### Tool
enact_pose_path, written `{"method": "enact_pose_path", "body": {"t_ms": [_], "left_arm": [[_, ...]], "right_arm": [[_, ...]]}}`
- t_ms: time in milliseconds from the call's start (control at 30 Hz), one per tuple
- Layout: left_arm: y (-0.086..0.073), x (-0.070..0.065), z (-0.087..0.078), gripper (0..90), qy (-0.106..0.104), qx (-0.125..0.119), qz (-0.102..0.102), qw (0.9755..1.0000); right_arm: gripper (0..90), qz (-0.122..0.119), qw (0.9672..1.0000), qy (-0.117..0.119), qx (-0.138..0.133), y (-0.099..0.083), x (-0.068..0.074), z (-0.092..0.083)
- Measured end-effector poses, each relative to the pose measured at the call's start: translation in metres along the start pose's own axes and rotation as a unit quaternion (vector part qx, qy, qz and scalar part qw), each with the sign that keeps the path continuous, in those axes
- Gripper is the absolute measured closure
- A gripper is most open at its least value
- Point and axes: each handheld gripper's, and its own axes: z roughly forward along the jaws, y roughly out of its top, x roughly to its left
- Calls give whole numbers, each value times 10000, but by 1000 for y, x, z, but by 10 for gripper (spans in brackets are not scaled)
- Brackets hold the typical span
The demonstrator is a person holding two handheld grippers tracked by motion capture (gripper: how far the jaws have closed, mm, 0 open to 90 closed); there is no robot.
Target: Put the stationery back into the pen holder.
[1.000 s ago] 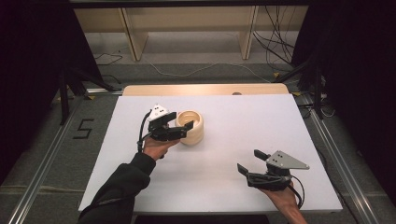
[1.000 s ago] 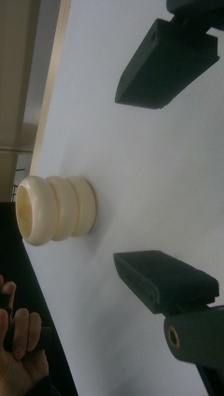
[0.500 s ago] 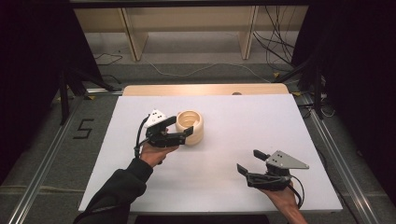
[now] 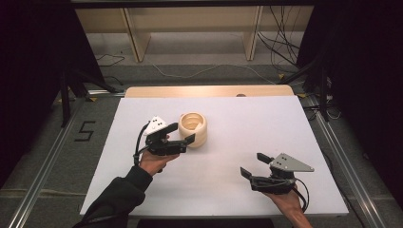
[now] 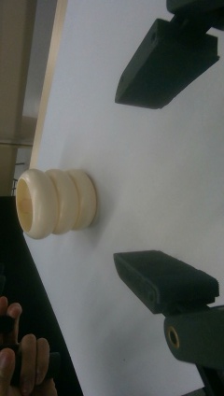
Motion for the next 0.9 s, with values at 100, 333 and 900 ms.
{"method": "enact_pose_path", "body": {"t_ms": [100,333,900], "left_arm": [[-3,-2,-3,174,-37,16,10,10000],[-12,-7,-9,172,-116,65,89,9999],[-23,-15,-27,168,-342,126,319,9988]], "right_arm": [[200,4,10000,6,5,0,0,0],[200,68,10000,29,10,0,0,0],[200,153,9998,85,13,-1,-1,0]]}}
